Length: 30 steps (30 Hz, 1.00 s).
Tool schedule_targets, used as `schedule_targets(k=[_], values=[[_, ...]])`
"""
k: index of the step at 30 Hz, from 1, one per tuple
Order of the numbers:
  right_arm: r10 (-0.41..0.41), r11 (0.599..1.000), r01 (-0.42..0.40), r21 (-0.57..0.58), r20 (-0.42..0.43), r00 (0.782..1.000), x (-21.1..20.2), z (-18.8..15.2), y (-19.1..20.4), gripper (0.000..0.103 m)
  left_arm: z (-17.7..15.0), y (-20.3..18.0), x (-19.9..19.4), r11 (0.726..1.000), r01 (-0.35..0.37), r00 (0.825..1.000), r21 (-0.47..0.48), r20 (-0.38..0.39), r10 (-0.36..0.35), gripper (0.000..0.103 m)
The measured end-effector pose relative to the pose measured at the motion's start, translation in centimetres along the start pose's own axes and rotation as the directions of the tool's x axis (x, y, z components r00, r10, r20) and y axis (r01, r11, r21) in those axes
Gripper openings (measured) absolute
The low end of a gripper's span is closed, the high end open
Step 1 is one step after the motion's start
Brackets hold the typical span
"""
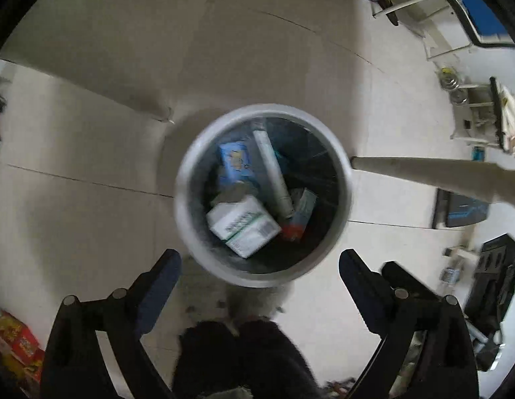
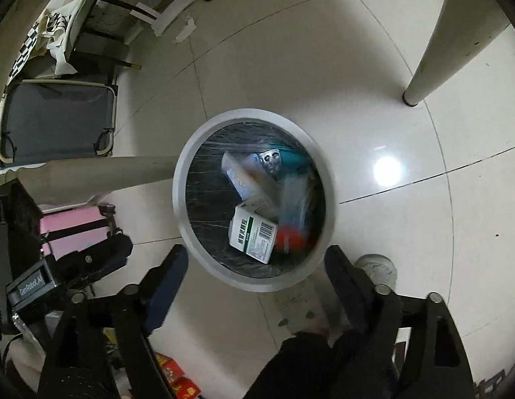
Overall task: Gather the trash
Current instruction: 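Move both tools back over the table toward the last items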
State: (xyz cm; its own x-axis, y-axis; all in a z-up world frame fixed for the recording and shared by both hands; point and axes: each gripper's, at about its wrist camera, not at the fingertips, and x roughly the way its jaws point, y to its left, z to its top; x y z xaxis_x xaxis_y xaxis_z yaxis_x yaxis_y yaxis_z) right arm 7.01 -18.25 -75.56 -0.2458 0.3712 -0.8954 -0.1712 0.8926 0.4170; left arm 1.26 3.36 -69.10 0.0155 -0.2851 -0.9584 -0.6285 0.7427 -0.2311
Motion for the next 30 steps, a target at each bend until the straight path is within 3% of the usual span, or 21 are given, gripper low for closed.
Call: schedule_targets(k=[5,10,18,30], values=[[-0.135,0.988,0.137,-0.068,0.035,0.99,-1.6,-1.1,1.3,0.095,-2.5,-0.7,-2.6,0.982,-0.176,0.98,0.065,0.106,0.168,0.097],[-0.28,0.943,0.292,-0.159,0.093,0.955,-4.2,-2.2,3.5,0.095,-4.3,-1.0,-5.2,0.964,-0.245,0.963,0.098,0.141,0.231,0.097],[-0.364,0.904,0.384,-0.186,0.133,0.922,-10.6,-4.4,5.4,0.095,-7.5,-2.3,-11.3,0.964,-0.251,0.96,0.092,0.153,0.235,0.097],[-0.338,0.907,0.375,-0.19,0.2,0.92,-26.3,-8.7,11.3,0.095,-11.6,-4.7,-23.4,0.967,-0.238,0.957,0.095,0.195,0.216,0.097]])
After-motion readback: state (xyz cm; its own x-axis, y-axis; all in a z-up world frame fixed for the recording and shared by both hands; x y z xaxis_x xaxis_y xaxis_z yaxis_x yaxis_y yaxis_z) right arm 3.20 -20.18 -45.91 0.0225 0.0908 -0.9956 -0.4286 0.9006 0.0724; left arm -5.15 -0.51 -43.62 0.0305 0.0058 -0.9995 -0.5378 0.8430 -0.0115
